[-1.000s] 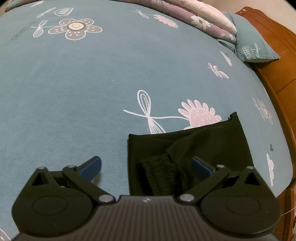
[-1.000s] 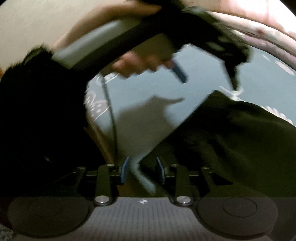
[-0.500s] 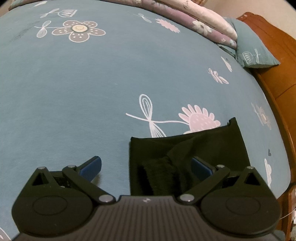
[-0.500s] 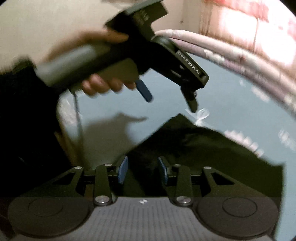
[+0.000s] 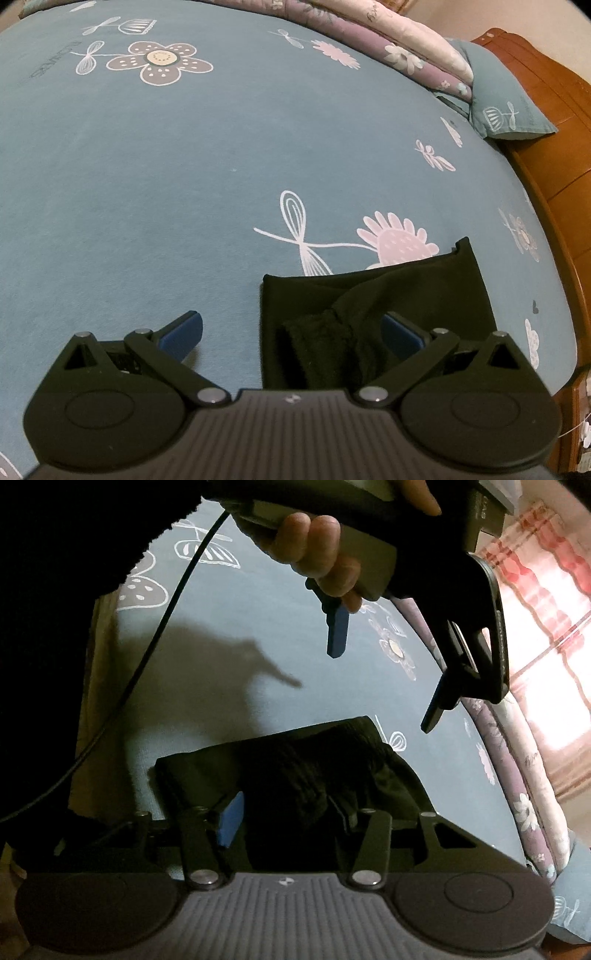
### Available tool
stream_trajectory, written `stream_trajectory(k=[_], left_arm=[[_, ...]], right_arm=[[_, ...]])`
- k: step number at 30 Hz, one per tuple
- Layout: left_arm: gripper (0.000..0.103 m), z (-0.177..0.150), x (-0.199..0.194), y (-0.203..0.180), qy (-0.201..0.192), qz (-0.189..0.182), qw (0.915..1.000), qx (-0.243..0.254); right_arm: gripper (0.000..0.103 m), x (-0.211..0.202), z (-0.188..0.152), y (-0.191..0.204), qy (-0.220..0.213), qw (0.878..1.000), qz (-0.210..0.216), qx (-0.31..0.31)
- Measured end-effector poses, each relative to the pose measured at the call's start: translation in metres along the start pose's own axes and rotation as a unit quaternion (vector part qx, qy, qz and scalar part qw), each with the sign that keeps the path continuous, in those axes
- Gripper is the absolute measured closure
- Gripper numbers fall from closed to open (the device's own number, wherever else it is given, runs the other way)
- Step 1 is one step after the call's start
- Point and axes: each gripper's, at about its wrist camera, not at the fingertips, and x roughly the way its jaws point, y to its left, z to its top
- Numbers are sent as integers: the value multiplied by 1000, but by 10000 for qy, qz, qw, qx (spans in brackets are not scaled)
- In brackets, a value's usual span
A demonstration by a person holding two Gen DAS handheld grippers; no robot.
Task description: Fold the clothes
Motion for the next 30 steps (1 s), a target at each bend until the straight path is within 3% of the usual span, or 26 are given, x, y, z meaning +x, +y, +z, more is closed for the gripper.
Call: stream_trajectory(k=[6, 10, 17, 19, 27, 30], left_arm=[[1, 0, 0, 0, -7, -15, 10000, -5], [1, 1, -1, 1, -18, -26, 10000, -33], [1, 1, 2, -2, 32, 20, 10000, 3], [1, 0, 3, -3, 55, 28, 10000, 31], [1, 0, 4, -5, 59, 53, 10000, 50], [1, -1, 3, -9, 67, -56, 9999, 140]], right_arm=[[70, -1, 7, 12, -68, 9995, -248, -166], [76, -11, 11, 6, -235, 9992, -319, -6], [75, -19, 14, 17, -108, 9999, -7, 80], [68, -9, 13, 23, -42, 9999, -45, 106], [66, -15, 10, 17, -44, 9997, -18, 234], [60, -28, 2, -1, -123, 9972, 65, 730]])
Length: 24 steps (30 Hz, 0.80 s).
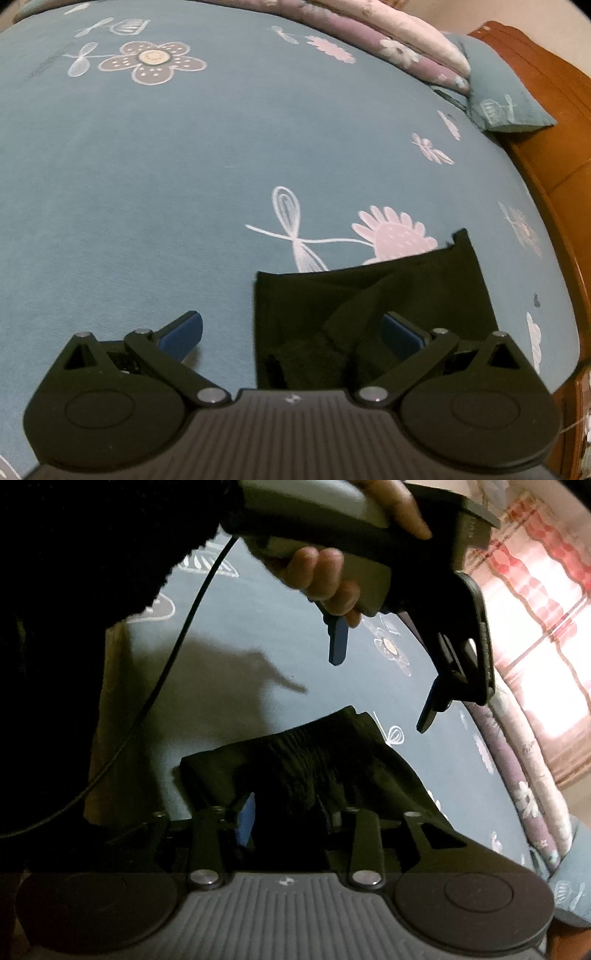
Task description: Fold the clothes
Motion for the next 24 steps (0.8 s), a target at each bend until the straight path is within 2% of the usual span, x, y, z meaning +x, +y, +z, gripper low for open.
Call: stream_trajectory(k=[3, 5, 8, 11, 13, 16, 18, 21, 24], left_arm=[[1, 0, -2, -3, 13, -196, 9998, -2], [1, -1, -3, -7, 52, -413, 9991, 15], [1, -4, -3, -20, 160, -903, 9956, 200], [1, -10, 3, -43, 325, -1247, 9900, 574], [1, -13, 16, -57, 508, -1187, 9889, 731], [1, -15, 32, -65, 666, -896, 9895, 919], [1, -12, 35, -57, 683, -885, 9909, 751], [1, -6, 27, -35, 615, -1293, 9895, 214], [1, -3, 17, -25, 428, -1348, 9899, -60]], right_arm=[[60, -17, -6, -24, -99, 9979, 118, 634], [57, -24, -14, -49, -65, 9930, 47, 1176], [56, -24, -39, -91, 158, 9793, -525, 1951], [56, -19, -71, -125, 503, 9585, -951, 2640], [56, -17, -89, -139, 616, 9439, -961, 3100], [54, -16, -109, -148, 690, 9264, -819, 3611], [51, -17, -116, -147, 709, 9221, -798, 3720], [50, -20, -124, -145, 720, 9191, -815, 3787], [50, -28, -125, -142, 575, 9158, -696, 3914]])
